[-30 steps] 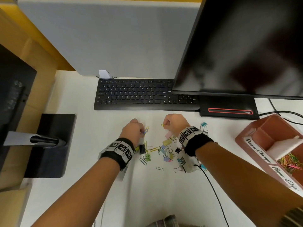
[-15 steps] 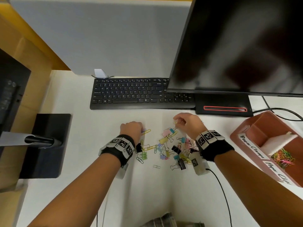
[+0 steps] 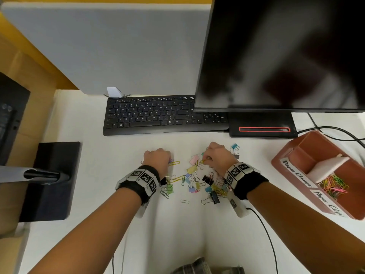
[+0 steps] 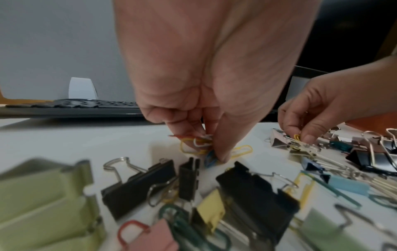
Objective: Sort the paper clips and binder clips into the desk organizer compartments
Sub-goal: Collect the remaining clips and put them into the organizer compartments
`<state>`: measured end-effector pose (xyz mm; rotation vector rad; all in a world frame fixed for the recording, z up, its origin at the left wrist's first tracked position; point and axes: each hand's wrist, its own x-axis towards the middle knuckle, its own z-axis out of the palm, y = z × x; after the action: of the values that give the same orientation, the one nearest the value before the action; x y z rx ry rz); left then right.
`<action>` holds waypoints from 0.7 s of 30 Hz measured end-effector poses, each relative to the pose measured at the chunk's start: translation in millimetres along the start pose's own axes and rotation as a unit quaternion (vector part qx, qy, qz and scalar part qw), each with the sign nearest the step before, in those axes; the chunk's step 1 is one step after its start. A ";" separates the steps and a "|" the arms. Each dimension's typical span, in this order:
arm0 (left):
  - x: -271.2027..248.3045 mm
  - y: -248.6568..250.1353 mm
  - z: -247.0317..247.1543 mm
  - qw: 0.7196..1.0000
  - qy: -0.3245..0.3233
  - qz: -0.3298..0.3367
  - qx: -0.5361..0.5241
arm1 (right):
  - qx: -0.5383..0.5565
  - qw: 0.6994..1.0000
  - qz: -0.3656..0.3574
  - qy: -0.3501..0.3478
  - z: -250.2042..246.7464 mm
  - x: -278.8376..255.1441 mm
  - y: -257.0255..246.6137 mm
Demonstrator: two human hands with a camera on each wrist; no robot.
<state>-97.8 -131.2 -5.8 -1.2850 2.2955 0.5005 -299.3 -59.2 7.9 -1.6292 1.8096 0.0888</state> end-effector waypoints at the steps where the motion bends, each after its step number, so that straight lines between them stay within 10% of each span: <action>1: -1.0 0.8 -0.1 1.000 0.003 0.003 0.006 | -0.012 1.000 -0.003 -0.002 -0.3 0.2 -0.7; 9: -25.1 -8.3 -18.4 0.962 0.071 0.007 -0.262 | -0.006 1.000 0.002 0.000 -2.8 -19.0 -1.4; 21: -71.6 93.5 -67.7 0.847 0.032 0.139 -0.512 | 0.119 0.960 -0.012 0.254 -46.2 -149.7 79.4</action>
<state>-160.1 -69.9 98.2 -1.3523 2.2980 2.0033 -394.8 62.7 90.8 -1.5912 2.0736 -0.5861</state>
